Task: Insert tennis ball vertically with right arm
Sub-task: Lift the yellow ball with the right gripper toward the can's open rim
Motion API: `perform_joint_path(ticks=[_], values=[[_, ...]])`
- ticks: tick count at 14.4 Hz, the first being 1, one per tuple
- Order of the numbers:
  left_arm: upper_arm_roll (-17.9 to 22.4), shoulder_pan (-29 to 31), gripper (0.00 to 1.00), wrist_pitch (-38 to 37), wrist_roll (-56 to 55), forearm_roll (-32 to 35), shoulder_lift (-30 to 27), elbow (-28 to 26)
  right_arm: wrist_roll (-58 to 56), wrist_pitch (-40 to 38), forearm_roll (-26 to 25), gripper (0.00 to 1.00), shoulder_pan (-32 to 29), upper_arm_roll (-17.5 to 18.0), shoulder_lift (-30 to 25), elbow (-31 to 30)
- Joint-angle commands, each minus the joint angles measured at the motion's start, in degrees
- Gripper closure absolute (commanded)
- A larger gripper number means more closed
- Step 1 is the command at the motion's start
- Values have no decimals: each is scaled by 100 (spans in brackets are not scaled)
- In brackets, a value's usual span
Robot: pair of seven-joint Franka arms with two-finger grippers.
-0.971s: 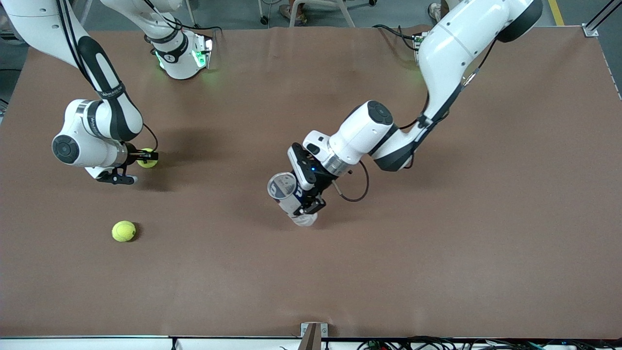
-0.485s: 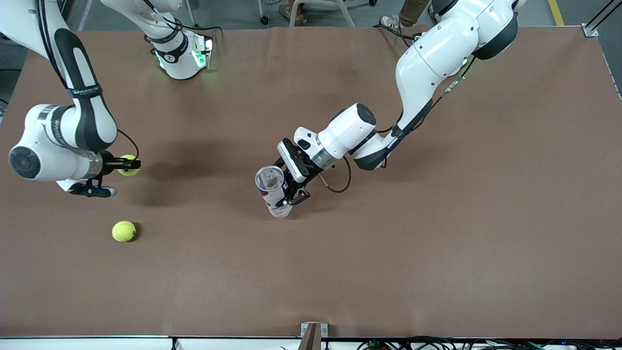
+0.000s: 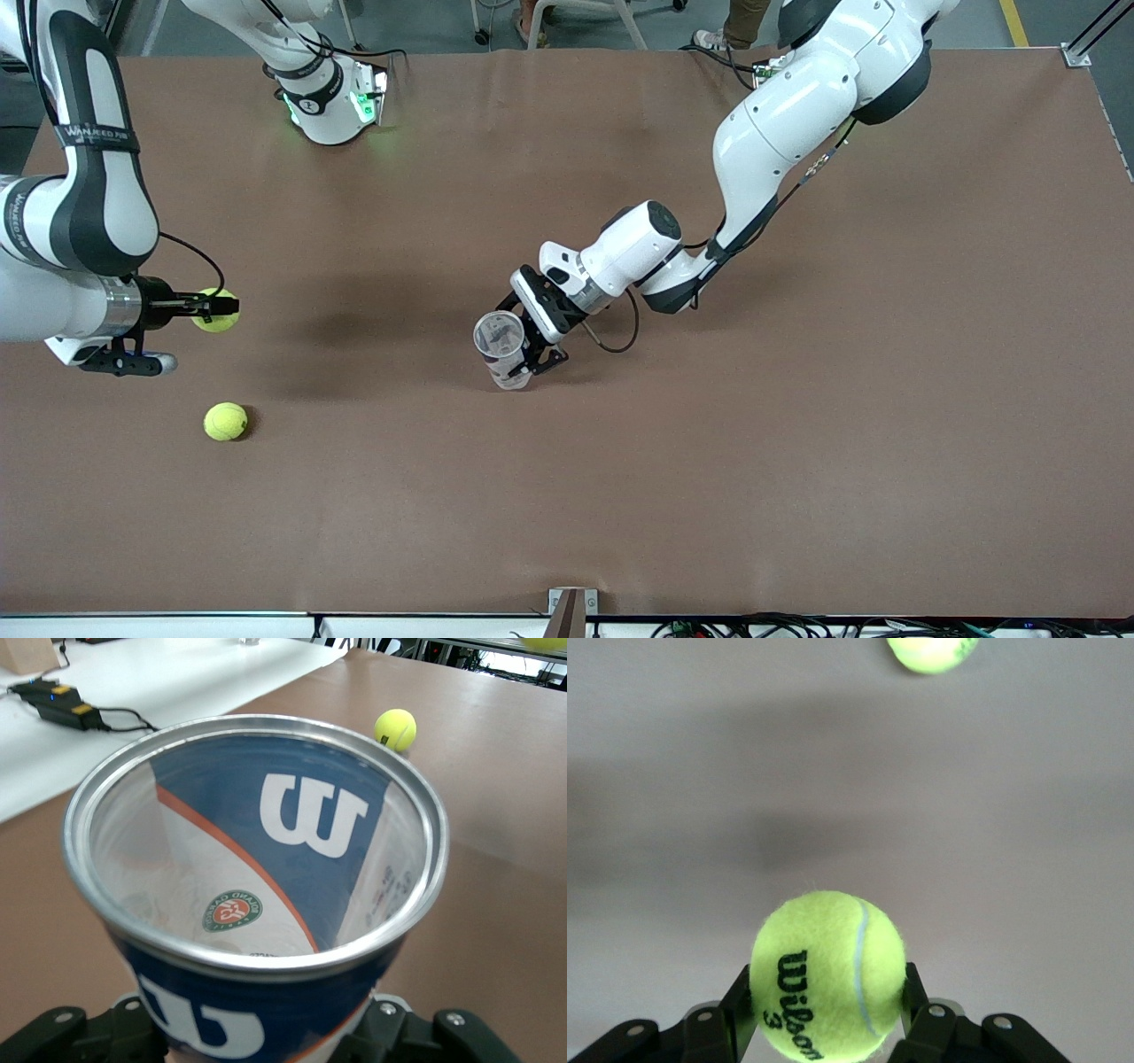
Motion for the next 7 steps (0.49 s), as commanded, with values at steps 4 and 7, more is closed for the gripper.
perform_joint_path(ticks=[4, 7], values=[[-14, -27, 26, 59, -66, -43, 23, -40, -1, 89, 89, 64, 694, -8, 19, 412], [12, -53, 25, -38, -57, -34, 31, -58, -1, 274, 614, 65, 1020, -8, 80, 562]])
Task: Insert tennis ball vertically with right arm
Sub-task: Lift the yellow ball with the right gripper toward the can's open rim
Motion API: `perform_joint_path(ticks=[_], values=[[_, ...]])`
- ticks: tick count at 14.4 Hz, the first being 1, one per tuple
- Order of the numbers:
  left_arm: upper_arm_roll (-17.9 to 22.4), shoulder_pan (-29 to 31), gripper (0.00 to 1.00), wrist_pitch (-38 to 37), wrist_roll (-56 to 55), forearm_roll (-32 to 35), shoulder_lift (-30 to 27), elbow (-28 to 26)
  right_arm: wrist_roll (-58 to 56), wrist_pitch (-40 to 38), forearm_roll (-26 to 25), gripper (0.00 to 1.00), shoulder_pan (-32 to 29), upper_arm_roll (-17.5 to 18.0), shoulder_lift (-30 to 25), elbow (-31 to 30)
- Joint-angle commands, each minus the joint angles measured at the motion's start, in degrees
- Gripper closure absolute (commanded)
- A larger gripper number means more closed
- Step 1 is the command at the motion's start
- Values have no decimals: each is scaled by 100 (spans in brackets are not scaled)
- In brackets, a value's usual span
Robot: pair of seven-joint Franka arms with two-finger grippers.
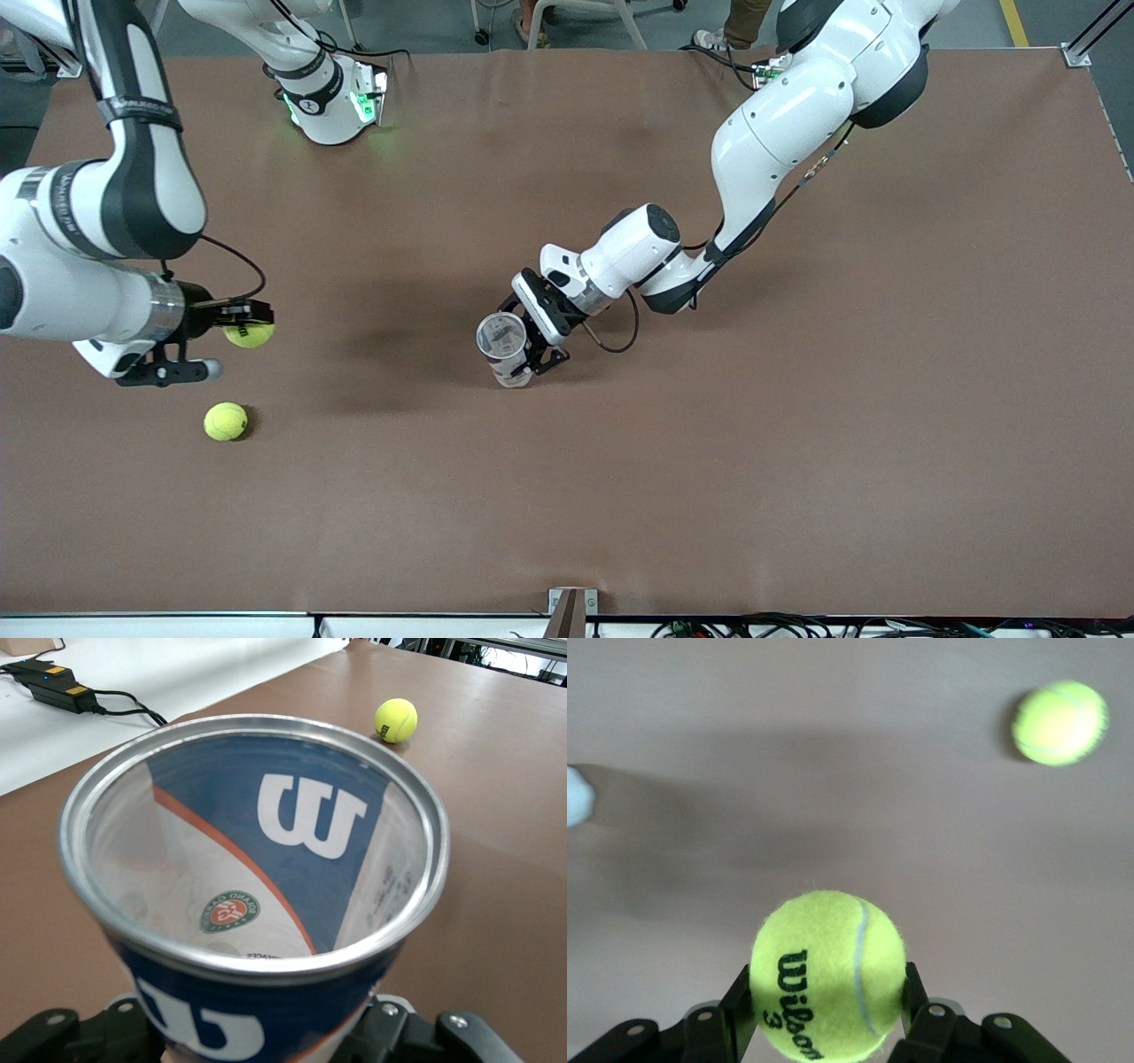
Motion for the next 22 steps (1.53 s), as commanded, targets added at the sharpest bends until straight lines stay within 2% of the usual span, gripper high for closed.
perform_joint_path(ticks=[1, 6, 7, 10, 14, 17, 22], values=[[22, -48, 25, -93, -31, -26, -34, -62, -7, 119, 484, 65, 165, -36, 105, 180], [22, -48, 25, -252, -22, -17, -61, -141, 2, 348, 539, 66, 350, -36, 176, 198], [31, -48, 25, -252, -5, -17, -52, -141, 2, 357, 643, 66, 393, -36, 176, 206], [40, -56, 25, -252, 4, 1, -43, -141, -7, 366, 1433, 66, 499, -36, 246, 206], [57, -74, 25, -252, 13, 10, -34, -141, 212, 576, 1847, 66, 850, -36, 290, 338], [84, -127, 25, -252, 13, 1, -34, -132, 230, 699, 2383, 66, 1219, -45, 299, 347], [110, -127, 25, -252, 22, 10, -43, -132, 555, 1156, 2578, 66, 1614, -36, 465, 382]])
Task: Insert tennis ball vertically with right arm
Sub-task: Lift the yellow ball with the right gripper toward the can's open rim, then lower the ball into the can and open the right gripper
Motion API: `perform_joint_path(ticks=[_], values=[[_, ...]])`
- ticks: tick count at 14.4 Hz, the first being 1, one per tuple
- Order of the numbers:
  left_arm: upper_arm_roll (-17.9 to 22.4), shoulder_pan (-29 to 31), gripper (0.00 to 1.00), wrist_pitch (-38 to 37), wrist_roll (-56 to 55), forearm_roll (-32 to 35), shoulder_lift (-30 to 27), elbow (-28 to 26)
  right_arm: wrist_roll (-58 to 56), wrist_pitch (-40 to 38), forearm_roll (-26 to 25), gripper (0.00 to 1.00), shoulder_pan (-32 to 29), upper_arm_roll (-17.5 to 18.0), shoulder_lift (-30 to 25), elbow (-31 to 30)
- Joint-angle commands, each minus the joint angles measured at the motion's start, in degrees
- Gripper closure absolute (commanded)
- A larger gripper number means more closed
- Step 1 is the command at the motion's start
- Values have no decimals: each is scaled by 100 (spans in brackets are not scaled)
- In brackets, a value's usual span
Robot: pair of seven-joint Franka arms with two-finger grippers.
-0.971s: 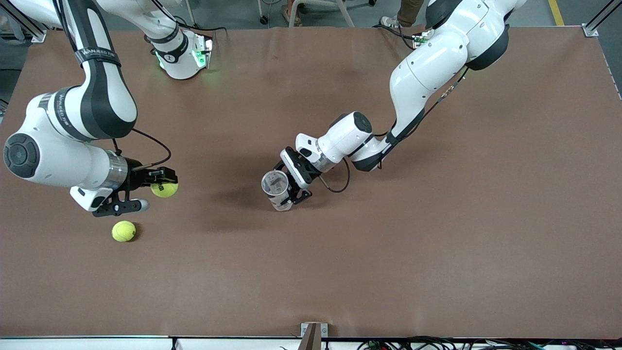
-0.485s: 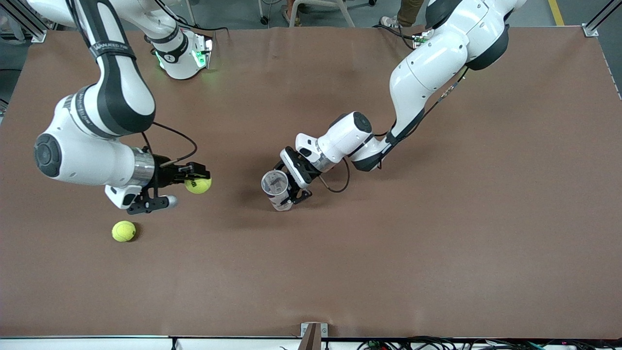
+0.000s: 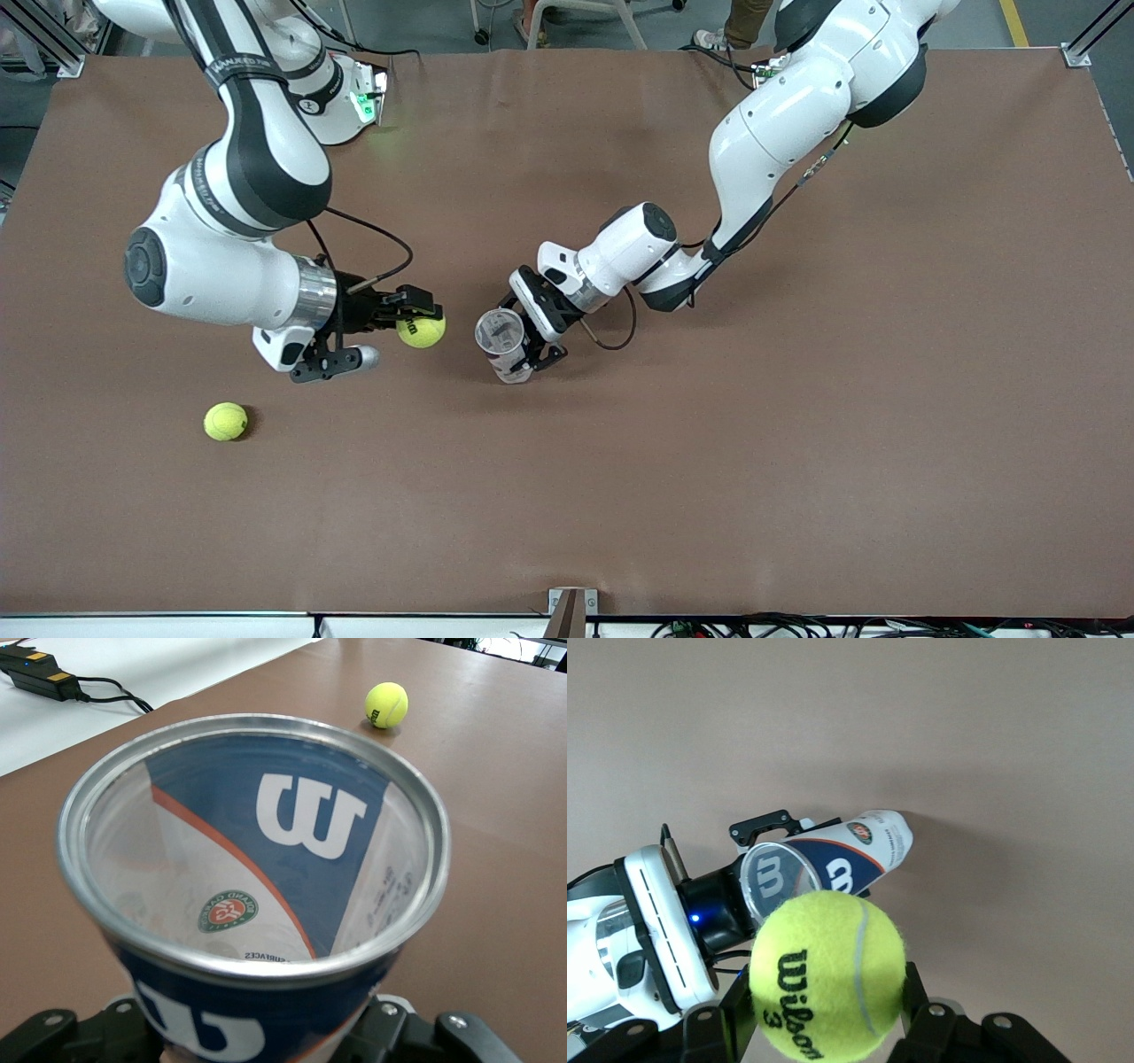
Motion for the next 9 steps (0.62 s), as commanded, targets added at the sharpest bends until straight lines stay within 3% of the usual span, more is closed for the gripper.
perform_joint_path(ticks=[1, 5, 9], values=[[94, -76, 25, -157, -7, 3, -45, -85, 252, 253, 130, 66, 226, -44, 227, 142], [94, -68, 25, -157, 11, 3, -45, -41, 533, 413, 104, 66, 638, -52, 447, 221], [94, -68, 25, -157, 2, -6, -27, -15, 735, 404, 131, 66, 666, -52, 588, 344]])
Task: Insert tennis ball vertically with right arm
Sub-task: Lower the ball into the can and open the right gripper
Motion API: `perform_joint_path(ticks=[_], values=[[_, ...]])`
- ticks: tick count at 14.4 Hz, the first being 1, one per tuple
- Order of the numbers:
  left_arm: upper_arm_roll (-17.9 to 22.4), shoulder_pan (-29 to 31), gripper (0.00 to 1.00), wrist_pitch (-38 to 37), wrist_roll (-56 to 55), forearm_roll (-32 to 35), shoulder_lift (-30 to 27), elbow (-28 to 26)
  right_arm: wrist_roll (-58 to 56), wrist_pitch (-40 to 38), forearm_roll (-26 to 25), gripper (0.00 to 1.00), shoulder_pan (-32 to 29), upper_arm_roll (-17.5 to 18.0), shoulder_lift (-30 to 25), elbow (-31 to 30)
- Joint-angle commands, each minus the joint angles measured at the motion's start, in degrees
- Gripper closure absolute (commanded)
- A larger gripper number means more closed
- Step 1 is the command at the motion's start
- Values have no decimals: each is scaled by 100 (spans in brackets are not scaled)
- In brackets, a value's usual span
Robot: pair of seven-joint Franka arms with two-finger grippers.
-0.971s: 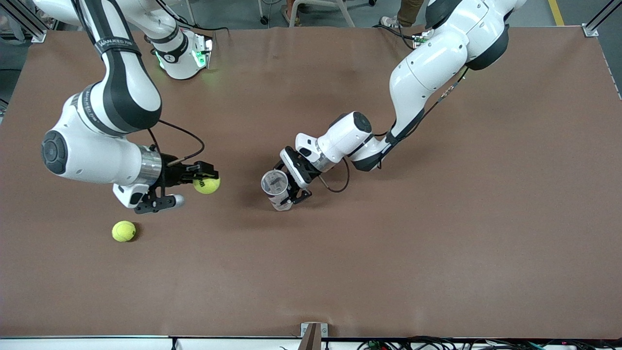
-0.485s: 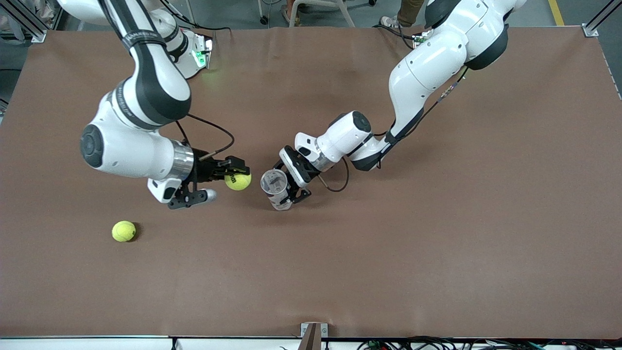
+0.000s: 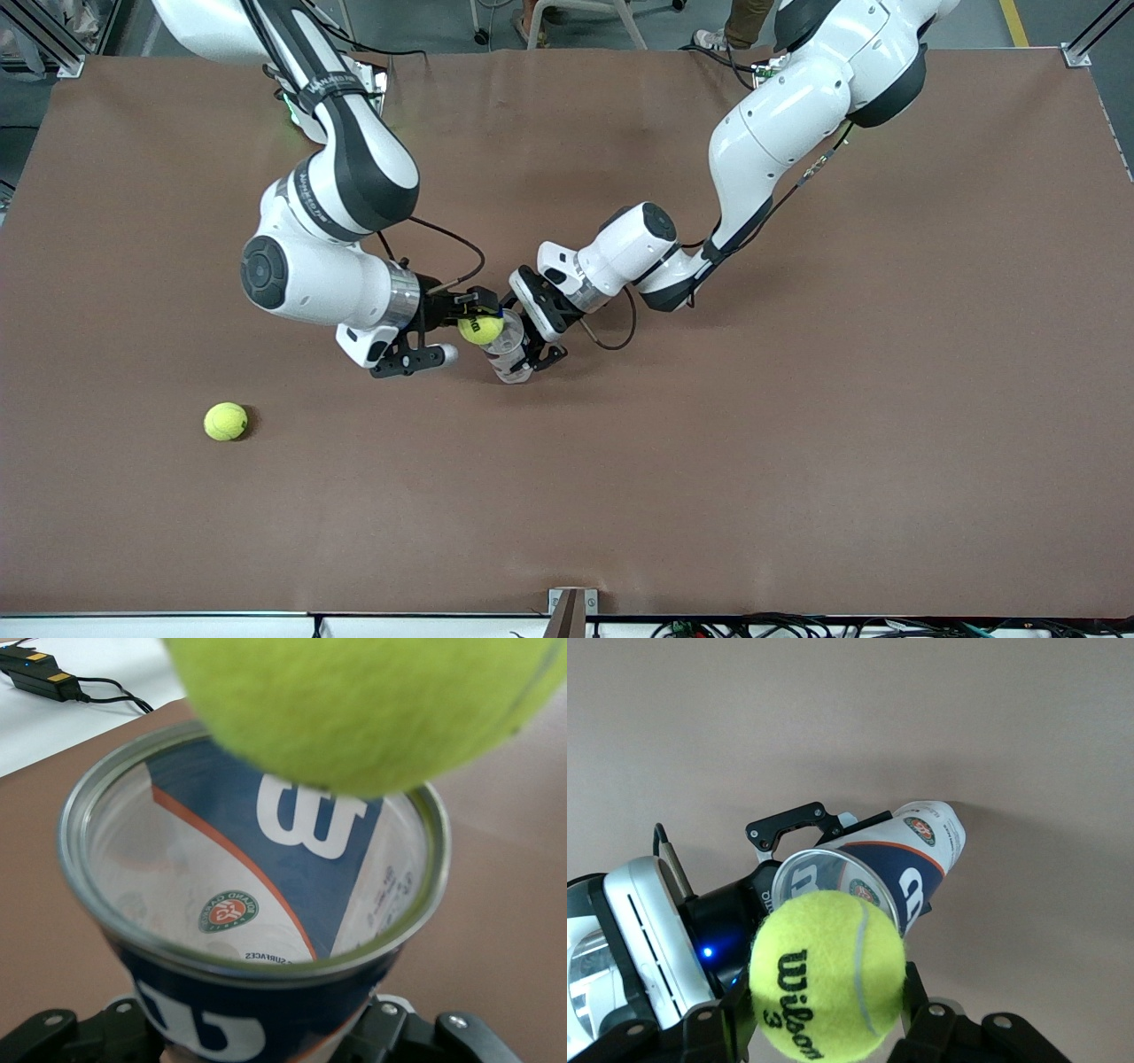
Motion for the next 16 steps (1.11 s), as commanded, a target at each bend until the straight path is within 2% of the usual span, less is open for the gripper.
perform_joint_path(ticks=[1, 5, 6, 7, 8, 14, 16], values=[[84, -60, 25, -156, 2, -6, -25, -20, 217, -62, 102, 66, 59, -53, 77, 167], [84, -77, 25, -156, 2, -6, -8, -29, 209, -53, 41, 65, 104, -53, 147, 176], [84, -77, 25, -156, 11, -6, 10, -29, 209, -44, 40, 62, 104, -53, 156, 176], [92, -77, 25, -156, 11, 3, 45, -29, 209, -35, 32, 35, 112, -53, 156, 176], [93, -77, 25, -156, 11, -6, 54, -29, 174, -35, 14, 0, 104, -62, 148, 211], [163, -130, 25, -156, 20, 3, 63, -29, 209, -105, 5, 0, 16, -105, 147, 325], [224, -130, 25, -156, 28, 3, 54, -38, 209, -324, -169, 0, -168, -315, 121, 325]])
